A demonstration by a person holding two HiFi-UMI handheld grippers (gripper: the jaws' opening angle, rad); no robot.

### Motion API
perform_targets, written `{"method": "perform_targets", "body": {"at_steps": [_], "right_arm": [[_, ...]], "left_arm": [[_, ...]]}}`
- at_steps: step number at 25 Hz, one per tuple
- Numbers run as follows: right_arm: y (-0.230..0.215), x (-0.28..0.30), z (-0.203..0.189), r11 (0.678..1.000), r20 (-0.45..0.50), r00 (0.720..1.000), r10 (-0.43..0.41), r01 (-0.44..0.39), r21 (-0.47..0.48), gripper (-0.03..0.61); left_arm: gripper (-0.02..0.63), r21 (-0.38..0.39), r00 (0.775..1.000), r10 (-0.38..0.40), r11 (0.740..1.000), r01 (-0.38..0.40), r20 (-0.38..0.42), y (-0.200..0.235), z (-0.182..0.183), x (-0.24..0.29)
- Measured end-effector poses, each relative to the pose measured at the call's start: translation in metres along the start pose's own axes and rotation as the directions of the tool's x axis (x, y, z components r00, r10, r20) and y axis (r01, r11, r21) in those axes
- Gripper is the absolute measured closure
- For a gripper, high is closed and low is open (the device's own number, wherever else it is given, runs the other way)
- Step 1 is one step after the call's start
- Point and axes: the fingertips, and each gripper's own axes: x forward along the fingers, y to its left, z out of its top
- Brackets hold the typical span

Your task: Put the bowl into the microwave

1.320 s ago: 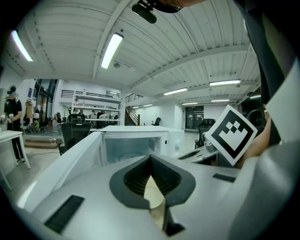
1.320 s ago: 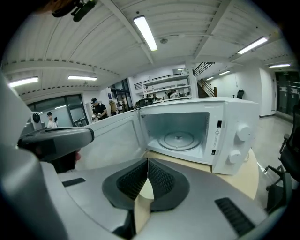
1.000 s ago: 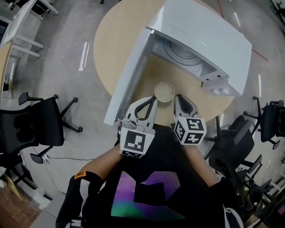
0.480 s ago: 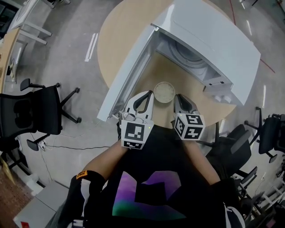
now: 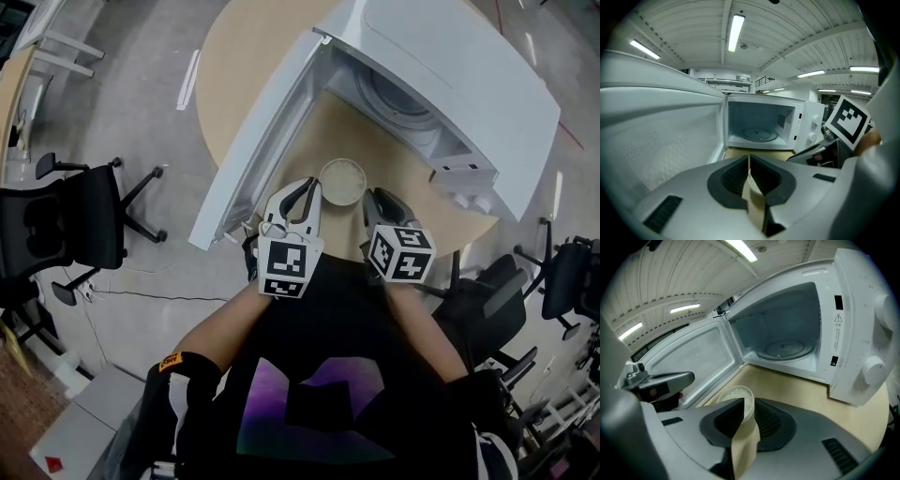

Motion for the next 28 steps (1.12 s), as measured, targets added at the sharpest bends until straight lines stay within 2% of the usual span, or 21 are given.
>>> {"method": "perform_targets", "body": {"at_steps": [15, 28], "right_arm": [[-0.004, 0.021, -0.021, 0.990, -0.062, 0.996, 0.070, -0.061, 0.131, 0.511], [-0.002, 0.035, -0.025, 0.970, -0.099, 0.987, 0.126, -0.102, 0.221, 0.512]], "left_arm": [[0.560, 0.032, 0.995, 0.024, 0.999, -0.021, -0.099, -0.002, -0.030, 0.014], [0.555, 0.037, 0.993, 0.024, 0.999, -0.020, -0.113, -0.002, -0.030, 0.021]]}}
